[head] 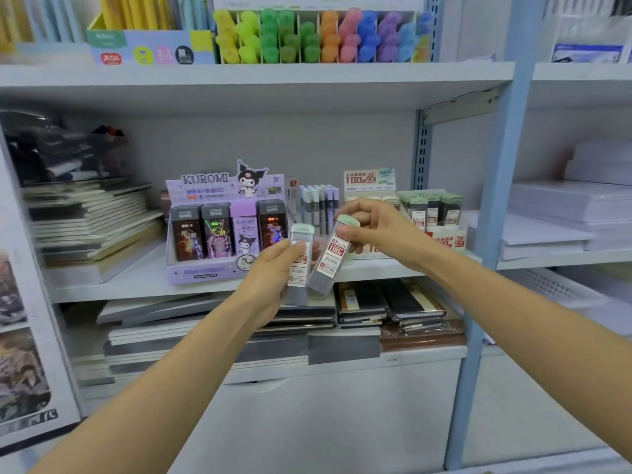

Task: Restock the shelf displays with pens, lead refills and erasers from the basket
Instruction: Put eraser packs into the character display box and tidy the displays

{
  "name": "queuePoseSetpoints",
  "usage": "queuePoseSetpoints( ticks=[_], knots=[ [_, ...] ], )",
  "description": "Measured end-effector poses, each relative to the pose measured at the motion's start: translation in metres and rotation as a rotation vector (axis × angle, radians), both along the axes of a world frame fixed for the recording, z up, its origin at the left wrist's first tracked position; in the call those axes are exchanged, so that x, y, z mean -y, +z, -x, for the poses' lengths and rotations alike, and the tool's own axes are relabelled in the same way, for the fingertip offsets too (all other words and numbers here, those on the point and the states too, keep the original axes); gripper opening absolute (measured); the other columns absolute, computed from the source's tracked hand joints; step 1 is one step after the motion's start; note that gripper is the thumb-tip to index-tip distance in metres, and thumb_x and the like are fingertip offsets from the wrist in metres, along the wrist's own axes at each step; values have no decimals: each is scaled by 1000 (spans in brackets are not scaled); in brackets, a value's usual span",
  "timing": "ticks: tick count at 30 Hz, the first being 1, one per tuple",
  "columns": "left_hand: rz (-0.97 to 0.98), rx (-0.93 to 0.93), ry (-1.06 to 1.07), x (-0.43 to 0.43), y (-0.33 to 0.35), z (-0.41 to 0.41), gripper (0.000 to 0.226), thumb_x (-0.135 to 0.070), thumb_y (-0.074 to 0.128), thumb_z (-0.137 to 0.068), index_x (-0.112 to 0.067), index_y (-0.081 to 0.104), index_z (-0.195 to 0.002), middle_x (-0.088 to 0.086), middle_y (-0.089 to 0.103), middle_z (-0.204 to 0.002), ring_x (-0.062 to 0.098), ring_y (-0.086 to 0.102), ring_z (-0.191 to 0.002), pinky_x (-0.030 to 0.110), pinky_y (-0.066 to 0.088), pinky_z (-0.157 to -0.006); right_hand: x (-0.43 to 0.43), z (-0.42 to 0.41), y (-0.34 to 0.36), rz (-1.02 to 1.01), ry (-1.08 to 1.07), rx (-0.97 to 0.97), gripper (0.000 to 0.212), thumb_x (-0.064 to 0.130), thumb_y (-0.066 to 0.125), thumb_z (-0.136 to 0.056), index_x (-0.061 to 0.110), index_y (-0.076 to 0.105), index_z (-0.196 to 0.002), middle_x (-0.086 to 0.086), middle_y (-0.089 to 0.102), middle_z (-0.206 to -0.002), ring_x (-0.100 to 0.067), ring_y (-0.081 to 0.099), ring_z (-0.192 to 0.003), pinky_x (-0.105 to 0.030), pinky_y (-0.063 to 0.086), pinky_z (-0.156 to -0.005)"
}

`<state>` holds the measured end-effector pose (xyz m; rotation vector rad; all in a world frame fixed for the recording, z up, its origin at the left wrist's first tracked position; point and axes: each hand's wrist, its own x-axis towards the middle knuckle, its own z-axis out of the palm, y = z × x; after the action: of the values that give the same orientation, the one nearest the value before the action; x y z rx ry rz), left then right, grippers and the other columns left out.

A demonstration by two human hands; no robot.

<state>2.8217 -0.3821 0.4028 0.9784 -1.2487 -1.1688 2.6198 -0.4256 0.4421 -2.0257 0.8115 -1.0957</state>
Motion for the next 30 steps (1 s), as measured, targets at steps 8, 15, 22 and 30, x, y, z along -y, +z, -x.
queuePoseSetpoints(
  ticks=[8, 15, 22, 30],
  knots=[
    [12, -121, -222, -9, 4, 40, 23, -15, 48, -100, -8, 67, -113, 5, 72, -92, 14, 65, -83, 38, 54, -83, -14, 28, -4, 99, -51, -12, 40, 19, 70, -87, 19, 63, -126, -7, 70, -84, -24, 66, -75, -20, 53, -66],
    [143, 28, -311, -8, -1, 69, 26, -7, 47, -100, -6, 66, -117, 5, 74, -103, 13, 69, -95, 26, 57, -82, -22, 49, -12, 108, -106, -145, 28, 23, 66, -90, 26, 64, -117, 12, 71, -87, -3, 61, -66, -21, 52, -61],
    [313, 348, -77, 15, -16, 91, 28, -19, 60, -95, -22, 61, -124, -5, 74, -101, 2, 66, -99, 29, 52, -93, -20, 89, -17, 148, -188, -242, 19, 22, 56, -97, 10, 66, -109, -3, 66, -93, -13, 60, -79, -28, 51, -69],
    [806, 1063, 187, 55, -18, 112, 43, -25, 56, -95, -23, 48, -138, -4, 41, -148, 17, 28, -140, 36, 17, -115, 13, 156, 25, 442, -673, 21, 15, 14, 56, -96, 7, 63, -107, -1, 62, -92, -22, 63, -86, -36, 56, -75]
  ],
)
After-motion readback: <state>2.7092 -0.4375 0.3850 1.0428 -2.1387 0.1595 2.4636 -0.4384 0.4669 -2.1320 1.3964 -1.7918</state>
